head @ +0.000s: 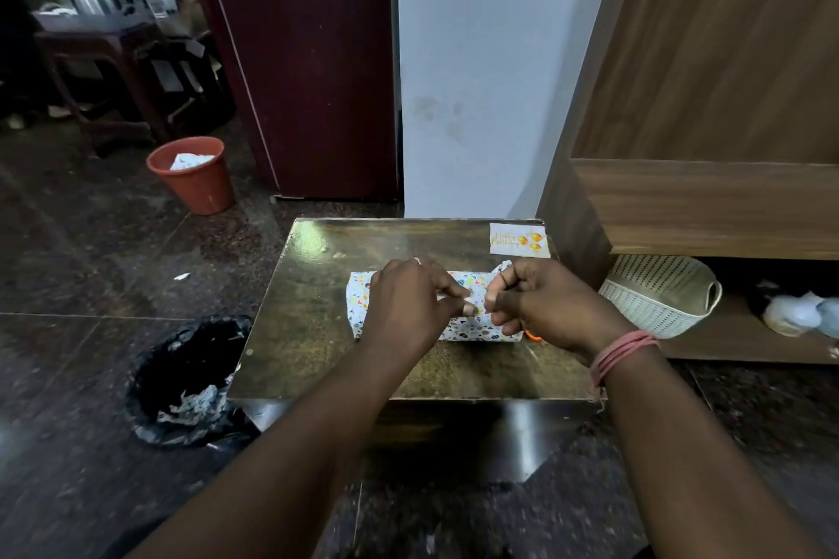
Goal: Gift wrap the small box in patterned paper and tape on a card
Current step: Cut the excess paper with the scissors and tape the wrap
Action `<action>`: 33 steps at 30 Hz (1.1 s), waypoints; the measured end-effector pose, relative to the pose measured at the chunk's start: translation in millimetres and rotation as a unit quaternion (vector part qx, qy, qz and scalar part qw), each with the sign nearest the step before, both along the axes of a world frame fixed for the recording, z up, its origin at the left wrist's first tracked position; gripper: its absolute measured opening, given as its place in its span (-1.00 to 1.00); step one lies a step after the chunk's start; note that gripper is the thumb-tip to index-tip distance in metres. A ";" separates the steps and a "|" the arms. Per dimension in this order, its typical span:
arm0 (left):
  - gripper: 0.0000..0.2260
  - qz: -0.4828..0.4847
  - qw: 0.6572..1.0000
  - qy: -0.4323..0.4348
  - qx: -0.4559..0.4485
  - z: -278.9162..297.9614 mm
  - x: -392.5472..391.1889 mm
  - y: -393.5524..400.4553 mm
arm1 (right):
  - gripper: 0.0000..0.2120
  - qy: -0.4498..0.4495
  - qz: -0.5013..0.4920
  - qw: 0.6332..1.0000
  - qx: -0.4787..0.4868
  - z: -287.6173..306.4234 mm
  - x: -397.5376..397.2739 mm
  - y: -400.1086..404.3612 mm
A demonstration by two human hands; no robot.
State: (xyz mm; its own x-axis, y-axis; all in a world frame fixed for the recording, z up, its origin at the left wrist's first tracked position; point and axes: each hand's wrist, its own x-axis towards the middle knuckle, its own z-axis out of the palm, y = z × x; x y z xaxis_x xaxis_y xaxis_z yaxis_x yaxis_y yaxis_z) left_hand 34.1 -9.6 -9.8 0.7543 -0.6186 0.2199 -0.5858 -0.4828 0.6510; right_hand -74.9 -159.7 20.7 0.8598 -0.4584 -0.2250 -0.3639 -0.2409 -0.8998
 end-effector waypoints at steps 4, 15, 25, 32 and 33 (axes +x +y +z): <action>-0.93 0.003 0.999 0.049 -0.005 1.7 4.1 -3.8 | -0.90 0.035 0.030 0.998 -0.043 1.1 4.4 -2.6; -0.93 0.000 0.997 0.071 -0.027 -2.4 8.1 -3.7 | -0.83 0.109 0.062 0.971 -0.203 8.1 17.2 1.9; -0.94 -0.001 0.999 0.046 -0.015 -3.1 6.8 -4.6 | -0.83 0.146 0.049 0.938 -0.309 11.2 23.3 15.3; -0.94 0.003 0.999 0.052 -0.011 -0.9 6.3 -3.6 | -0.92 0.132 0.048 0.923 -0.357 17.9 26.0 21.3; -0.93 0.004 0.999 0.051 -0.009 -0.4 6.2 -3.3 | -0.90 0.127 0.048 0.923 -0.361 19.5 25.1 21.6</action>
